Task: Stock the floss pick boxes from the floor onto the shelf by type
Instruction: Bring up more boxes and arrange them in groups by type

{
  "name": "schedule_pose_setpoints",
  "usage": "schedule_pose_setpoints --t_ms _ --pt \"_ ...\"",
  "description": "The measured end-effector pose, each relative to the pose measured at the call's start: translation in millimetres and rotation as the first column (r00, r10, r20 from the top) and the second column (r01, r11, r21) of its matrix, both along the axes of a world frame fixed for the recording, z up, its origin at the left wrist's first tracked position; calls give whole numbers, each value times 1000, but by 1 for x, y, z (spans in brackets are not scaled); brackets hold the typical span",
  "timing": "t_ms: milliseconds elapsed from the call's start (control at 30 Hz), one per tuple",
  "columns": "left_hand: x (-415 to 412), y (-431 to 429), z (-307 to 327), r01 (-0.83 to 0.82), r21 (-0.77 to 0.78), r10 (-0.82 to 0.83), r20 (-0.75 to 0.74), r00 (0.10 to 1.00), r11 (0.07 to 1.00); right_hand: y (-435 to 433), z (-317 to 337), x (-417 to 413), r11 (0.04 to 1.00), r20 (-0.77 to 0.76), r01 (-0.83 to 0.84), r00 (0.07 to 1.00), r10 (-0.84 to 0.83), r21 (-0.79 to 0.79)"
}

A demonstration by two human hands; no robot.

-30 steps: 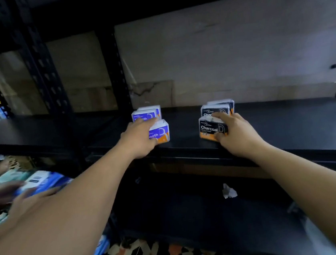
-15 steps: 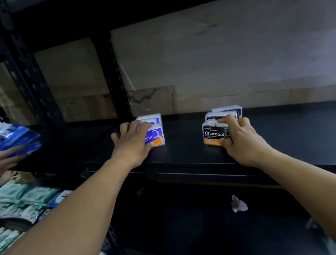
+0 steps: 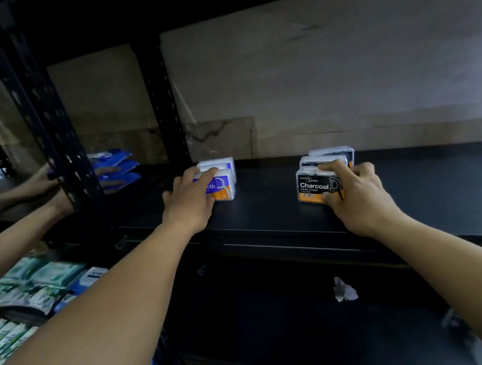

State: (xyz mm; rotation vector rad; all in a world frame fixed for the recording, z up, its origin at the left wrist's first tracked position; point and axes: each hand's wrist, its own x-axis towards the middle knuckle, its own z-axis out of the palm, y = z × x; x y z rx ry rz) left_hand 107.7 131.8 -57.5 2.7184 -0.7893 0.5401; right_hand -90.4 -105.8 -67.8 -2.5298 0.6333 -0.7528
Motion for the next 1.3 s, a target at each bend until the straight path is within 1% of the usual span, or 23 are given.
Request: schedule_pose_setpoints --t_ms 100,233,400,500,633,767,900,967,1033,1167,1233,1300 --pt "-1 1 -1 -11 6 11 -26 1000 1000 0 -1 0 1000 0 21 1000 -21 -11" --pt "-3 2 -2 -35 -28 34 -34 999 999 0 -1 0 998 -6 65 998 -65 -13" --pt "-4 5 -7 -62 -69 62 -9 998 996 3 0 -1 996 -2 88 996 -88 -9" --pt "-8 7 -9 -65 -92 65 -5 998 994 6 1 -3 995 34 104 994 -103 -4" --pt "-18 12 -16 -58 -142 63 33 997 988 12 1 -9 988 130 143 982 -135 -56" --pt "-36 19 -30 7 -242 5 48 999 970 17 1 -14 984 192 153 972 -133 -94" --pt "-59 26 -48 121 -340 -95 94 991 933 24 -3 -23 985 255 107 964 -69 -136" --pt "-72 30 -54 160 -399 -137 86 987 903 31 -10 -31 983 277 74 961 -24 -170" --pt "-87 36 -61 182 -425 -170 66 983 887 40 -21 -40 972 281 43 959 25 -233" --pt "-113 49 -88 189 -402 -201 12 980 896 59 -57 -62 951 306 -37 943 135 -308" --pt "-122 53 -99 183 -389 -212 -32 977 903 64 -77 -71 928 252 -89 949 190 -362" --pt "-127 56 -103 186 -360 -237 -103 966 914 65 -85 -78 926 214 -140 951 225 -351"
